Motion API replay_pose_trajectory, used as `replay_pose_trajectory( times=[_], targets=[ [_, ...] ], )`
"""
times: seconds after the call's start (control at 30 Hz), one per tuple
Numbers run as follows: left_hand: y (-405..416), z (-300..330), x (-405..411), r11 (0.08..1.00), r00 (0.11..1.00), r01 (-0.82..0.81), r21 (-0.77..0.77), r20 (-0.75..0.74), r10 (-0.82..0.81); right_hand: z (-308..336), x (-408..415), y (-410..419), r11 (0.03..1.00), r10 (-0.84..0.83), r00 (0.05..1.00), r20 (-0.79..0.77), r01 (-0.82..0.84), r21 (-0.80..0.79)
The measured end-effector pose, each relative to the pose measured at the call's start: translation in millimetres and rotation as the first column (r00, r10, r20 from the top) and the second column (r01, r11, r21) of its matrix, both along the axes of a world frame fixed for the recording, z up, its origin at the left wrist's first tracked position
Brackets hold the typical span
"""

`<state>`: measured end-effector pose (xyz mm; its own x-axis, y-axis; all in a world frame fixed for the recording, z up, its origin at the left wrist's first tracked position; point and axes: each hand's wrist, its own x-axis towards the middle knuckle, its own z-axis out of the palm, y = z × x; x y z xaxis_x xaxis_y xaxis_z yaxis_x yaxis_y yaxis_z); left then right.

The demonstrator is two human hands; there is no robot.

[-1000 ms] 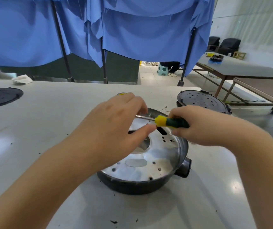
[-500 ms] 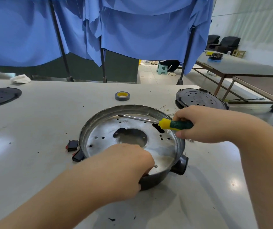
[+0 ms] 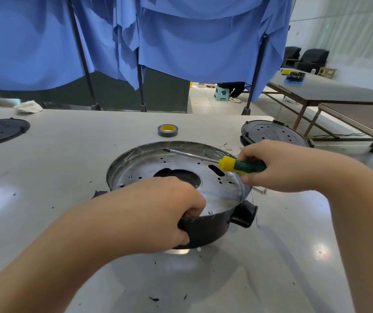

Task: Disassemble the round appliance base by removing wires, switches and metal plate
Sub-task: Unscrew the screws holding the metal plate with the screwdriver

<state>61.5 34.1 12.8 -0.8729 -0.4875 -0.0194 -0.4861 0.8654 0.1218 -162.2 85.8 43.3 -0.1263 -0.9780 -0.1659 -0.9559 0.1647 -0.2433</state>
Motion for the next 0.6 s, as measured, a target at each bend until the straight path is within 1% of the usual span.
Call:
replay_pose_trajectory(
  times=[0.1,0.2,0.37,0.5,0.6],
  targets=[
    [-3.7,4.7,2.1,0.998,1.0,-0.009,0.063,-0.022,0.011,0.3,0.6,-0.3,1.0,-0.002,1.0,-0.001,0.001,-0.007],
    [-5.5,6.0,4.4,0.997,0.999,-0.015,0.075,-0.035,0.018,0.9,2.1,0.5,1.0,0.004,1.0,0.0,-0.004,-0.002],
    [-7.7,0.0,0.9,0.997,1.0,-0.022,0.08,0.004,0.022,-1.3,4.4,1.1,0.997,0.001,0.999,-0.033,0.002,0.079],
    [-15.1,-5.5,1.7,0.996,0.996,-0.074,0.046,0.058,0.072,-3.4,3.9,0.7,0.989,-0.051,0.996,0.079,0.039,0.143],
    [-18.9,-11.3,1.9,0.994,0.989,-0.106,0.022,0.107,0.103,-4.1,5.7,1.7,0.977,-0.056,0.986,0.157,0.022,0.214]
  ],
)
